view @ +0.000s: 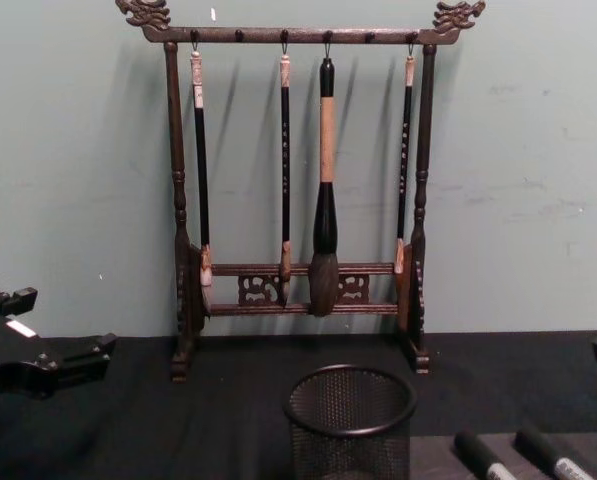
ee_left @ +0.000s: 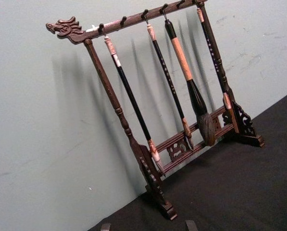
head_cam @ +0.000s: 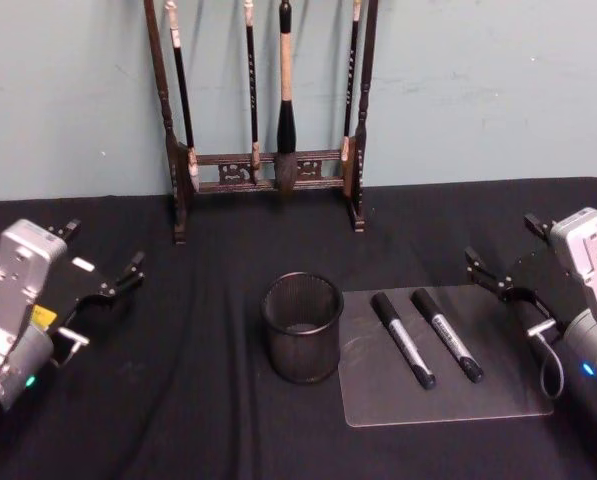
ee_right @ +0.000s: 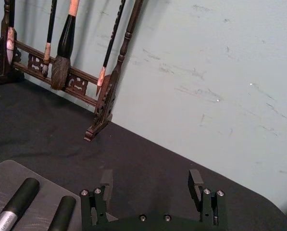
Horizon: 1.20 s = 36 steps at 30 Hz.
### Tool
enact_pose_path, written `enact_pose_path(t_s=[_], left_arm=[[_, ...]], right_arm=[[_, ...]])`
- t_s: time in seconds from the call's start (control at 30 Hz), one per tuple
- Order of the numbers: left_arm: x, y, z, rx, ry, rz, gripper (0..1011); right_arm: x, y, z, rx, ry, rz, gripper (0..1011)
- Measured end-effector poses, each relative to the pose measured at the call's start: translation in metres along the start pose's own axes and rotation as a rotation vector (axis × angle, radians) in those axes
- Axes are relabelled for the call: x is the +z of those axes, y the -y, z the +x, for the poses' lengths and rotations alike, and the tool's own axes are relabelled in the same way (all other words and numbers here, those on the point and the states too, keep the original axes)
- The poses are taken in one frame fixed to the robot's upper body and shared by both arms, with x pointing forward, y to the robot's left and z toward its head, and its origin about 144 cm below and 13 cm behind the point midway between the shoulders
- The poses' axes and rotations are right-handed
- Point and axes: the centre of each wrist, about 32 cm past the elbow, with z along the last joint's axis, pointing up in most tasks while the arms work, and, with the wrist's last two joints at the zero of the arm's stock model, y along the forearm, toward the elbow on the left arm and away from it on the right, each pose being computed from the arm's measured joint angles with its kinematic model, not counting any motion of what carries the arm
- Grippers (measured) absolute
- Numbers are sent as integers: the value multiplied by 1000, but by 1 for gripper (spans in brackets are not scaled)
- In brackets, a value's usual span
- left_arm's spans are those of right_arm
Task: Pick up the water-based marker from the table and place it into the pen holder.
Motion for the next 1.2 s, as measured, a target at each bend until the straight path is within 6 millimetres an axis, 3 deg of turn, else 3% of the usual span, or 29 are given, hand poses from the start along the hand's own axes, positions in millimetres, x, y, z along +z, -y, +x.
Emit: enact_pose_path(t_s=[1.2], left_arm=[[0, 0, 0, 0, 0, 0, 1009]], right_arm=[[0, 0, 0, 0, 0, 0, 1002]])
